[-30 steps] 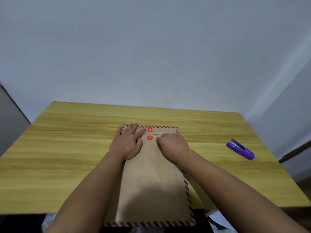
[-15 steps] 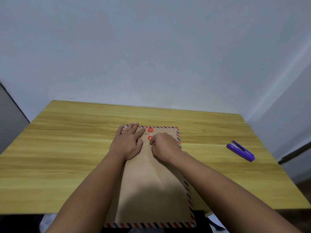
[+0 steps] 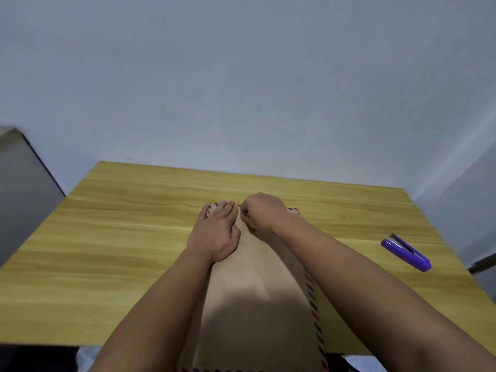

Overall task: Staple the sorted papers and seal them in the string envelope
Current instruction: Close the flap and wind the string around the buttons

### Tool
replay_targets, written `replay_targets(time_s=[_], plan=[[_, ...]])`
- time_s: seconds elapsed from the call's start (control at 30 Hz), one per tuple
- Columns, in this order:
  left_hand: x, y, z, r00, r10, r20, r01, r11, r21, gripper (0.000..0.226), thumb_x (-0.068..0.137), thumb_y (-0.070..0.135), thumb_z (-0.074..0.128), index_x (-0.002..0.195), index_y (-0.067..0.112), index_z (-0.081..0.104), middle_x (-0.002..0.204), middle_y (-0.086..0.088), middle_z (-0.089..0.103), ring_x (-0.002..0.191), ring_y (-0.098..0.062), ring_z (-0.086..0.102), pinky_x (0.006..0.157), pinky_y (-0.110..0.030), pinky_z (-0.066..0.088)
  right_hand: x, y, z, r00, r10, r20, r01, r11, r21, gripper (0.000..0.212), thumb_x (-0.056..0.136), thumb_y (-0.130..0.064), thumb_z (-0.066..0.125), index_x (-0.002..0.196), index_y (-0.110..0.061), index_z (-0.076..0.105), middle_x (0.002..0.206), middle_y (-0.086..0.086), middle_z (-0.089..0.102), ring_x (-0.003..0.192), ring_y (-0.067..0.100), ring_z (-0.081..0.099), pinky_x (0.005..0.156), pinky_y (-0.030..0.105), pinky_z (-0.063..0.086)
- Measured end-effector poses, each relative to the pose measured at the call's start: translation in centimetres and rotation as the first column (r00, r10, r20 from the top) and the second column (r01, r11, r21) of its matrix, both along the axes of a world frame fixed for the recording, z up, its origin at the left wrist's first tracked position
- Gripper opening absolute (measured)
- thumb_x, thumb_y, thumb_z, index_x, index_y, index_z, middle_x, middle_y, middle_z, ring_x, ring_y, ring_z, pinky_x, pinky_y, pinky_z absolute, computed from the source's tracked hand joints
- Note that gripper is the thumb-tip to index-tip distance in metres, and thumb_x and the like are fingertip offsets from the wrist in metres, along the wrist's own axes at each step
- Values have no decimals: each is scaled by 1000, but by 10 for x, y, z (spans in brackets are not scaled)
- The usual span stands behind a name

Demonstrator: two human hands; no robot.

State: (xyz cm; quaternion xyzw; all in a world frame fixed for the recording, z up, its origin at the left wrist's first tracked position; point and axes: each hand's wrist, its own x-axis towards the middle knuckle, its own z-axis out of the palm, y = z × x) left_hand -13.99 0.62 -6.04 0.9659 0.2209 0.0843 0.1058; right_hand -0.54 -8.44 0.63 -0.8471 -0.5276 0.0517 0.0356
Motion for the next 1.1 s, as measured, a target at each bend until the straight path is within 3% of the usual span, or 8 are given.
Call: replay_targets(time_s=[0.13,0.27,0.43,0.6,0.67,0.87,1.0,1.1], plan=[[0,0,1,1000,2,4,-2,1000,-1,69,95,38,21,161,19,28,170,4,20,157,-11,10,128,-46,2,22,-1,1,983,-108,-148,113,993,24,18,90,-23,63,78,-21,76,89,-3,77,88,23,70,72,36,59],[1,0,1,1000,-2,0,2,1000,-1,68,96,38,23,161,18,27,170,4,19,158,-11,10,128,-47,3,43,-7,1,923,-226,-311,248,968,33,13,83,-14,74,71,-18,78,86,-1,79,87,22,73,79,39,62],[2,1,0,1000,4,-5,-4,1000,11,69,95,40,22,161,19,27,171,4,19,158,-10,9,128,-48,4,55,-9,-2,873,-328,-361,359,933,20,4,79,-13,80,76,-12,82,83,1,80,88,22,74,81,39,62],[1,0,3,1000,8,-7,-8,1000,12,67,98,39,25,161,18,27,170,4,19,158,-11,9,128,-48,4,51,7,-7,892,-343,-296,367,930,30,11,77,-9,66,71,-9,75,77,3,76,81,26,72,69,38,62],[2,-1,3,1000,12,-7,-12,1000,9,66,99,39,26,161,18,28,170,4,19,158,-10,9,128,-48,3,47,15,-7,906,-338,-257,357,933,32,9,78,-8,62,71,-9,69,75,3,71,77,28,69,61,35,55],[0,-2,3,1000,9,-6,-9,1000,9,66,99,39,27,161,18,28,170,4,20,157,-10,9,128,-48,3,27,25,-14,941,-302,-150,307,952,10,13,76,-7,63,81,-14,72,82,2,74,80,28,70,61,30,52],[1,-2,2,1000,9,-6,-9,1000,10,67,97,39,26,161,19,28,170,4,20,157,-10,10,128,-47,3,11,17,-22,964,-255,-75,261,961,91,14,87,-10,59,88,-15,72,89,5,74,84,31,70,64,31,46],[1,-2,3,1000,7,-10,-7,1000,7,67,97,38,27,161,18,28,171,4,19,158,-10,9,128,-47,3,1,3,-24,965,-255,-59,261,952,159,15,92,-13,57,82,-14,68,89,7,73,86,34,69,64,32,40]])
